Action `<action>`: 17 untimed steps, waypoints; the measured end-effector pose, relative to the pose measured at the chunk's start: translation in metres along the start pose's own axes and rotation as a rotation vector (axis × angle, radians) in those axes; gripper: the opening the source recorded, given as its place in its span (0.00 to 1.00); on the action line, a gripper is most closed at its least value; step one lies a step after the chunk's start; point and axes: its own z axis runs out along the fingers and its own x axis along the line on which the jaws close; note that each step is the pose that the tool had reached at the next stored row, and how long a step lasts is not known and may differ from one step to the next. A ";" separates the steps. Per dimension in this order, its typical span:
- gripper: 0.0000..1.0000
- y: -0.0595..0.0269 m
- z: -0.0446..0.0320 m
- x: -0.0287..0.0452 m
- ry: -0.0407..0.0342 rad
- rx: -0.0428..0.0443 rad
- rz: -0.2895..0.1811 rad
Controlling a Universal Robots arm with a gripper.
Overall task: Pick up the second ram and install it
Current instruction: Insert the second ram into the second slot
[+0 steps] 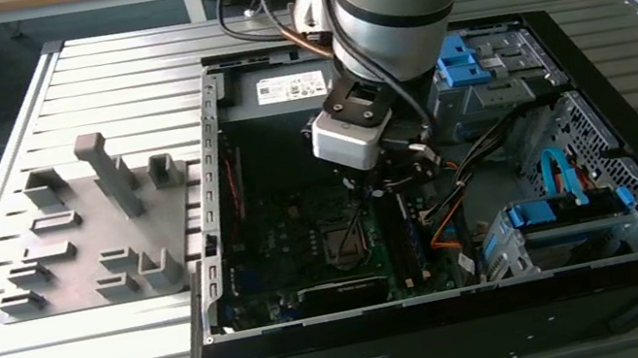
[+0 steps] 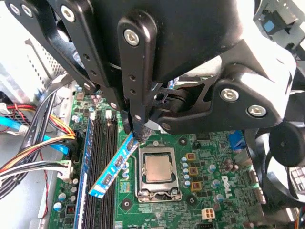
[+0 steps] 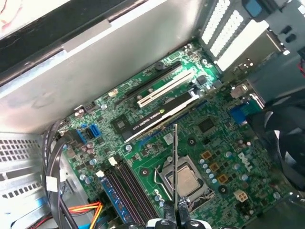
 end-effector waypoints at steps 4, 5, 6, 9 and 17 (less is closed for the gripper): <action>0.14 0.0000 0.0000 0.0000 0.0019 -0.0015 -0.030; 0.14 0.0000 0.0000 0.0000 0.0024 -0.0018 -0.038; 0.14 0.0000 0.0000 0.0000 0.0029 -0.0023 -0.045; 0.14 0.0000 0.0000 0.0000 0.0042 -0.0034 -0.067; 0.14 0.0000 0.0000 0.0000 0.0078 -0.0062 -0.124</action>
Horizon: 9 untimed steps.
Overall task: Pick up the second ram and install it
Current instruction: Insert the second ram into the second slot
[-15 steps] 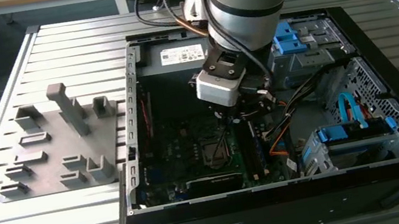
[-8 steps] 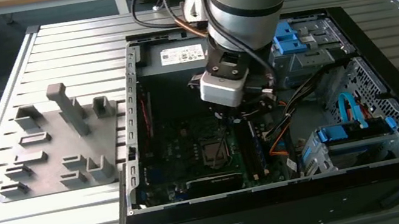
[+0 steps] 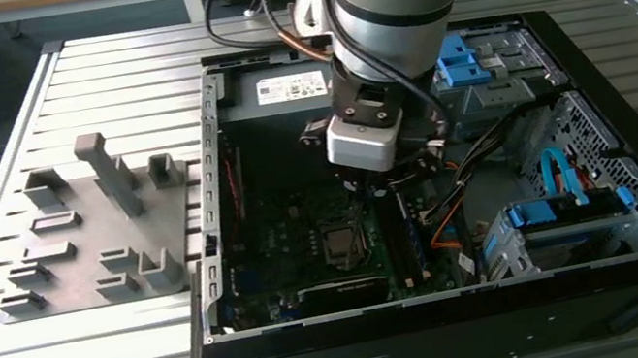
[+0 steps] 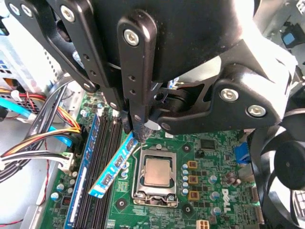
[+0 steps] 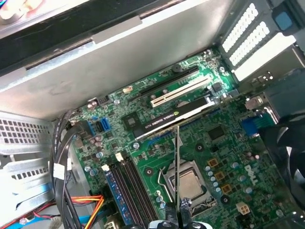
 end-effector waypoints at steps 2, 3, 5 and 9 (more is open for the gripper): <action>0.14 0.0000 0.0000 0.0000 0.0009 -0.0007 -0.014; 0.14 0.0000 0.0000 0.0000 0.0014 -0.0011 -0.022; 0.14 0.0000 0.0000 0.0000 0.0023 -0.0018 -0.037; 0.14 0.0000 0.0000 0.0000 0.0041 -0.0032 -0.065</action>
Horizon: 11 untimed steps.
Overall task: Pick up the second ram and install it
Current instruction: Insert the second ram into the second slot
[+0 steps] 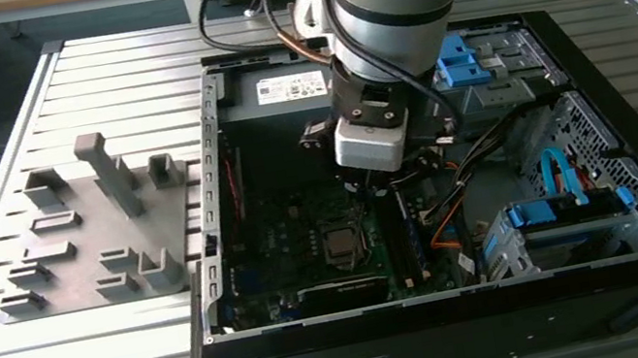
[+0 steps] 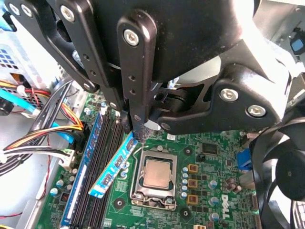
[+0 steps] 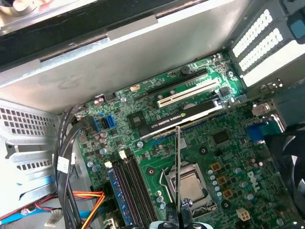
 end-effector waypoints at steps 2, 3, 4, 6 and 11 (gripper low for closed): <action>0.14 0.0000 0.0000 0.0000 0.0009 -0.0007 -0.014; 0.14 0.0000 0.0000 0.0000 0.0013 -0.0011 -0.020; 0.14 0.0000 0.0000 0.0000 0.0017 -0.0014 -0.027; 0.14 0.0000 0.0000 0.0000 0.0026 -0.0021 -0.040; 0.14 0.0000 0.0000 0.0000 0.0046 -0.0037 -0.073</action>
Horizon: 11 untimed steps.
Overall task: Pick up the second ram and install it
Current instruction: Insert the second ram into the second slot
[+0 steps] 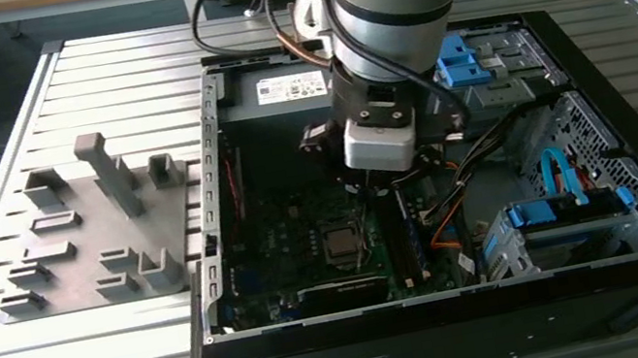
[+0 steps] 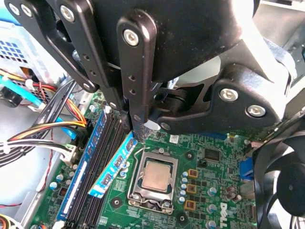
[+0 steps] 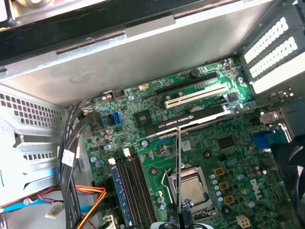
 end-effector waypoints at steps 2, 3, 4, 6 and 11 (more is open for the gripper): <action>0.14 0.0000 0.0000 0.0000 0.0009 -0.0006 -0.014; 0.14 0.0000 0.0000 0.0000 0.0013 -0.0009 -0.021; 0.14 0.0000 0.0000 0.0000 0.0017 -0.0013 -0.027; 0.14 0.0000 0.0000 0.0000 0.0026 -0.0020 -0.041; 0.14 0.0000 0.0000 0.0000 0.0047 -0.0036 -0.074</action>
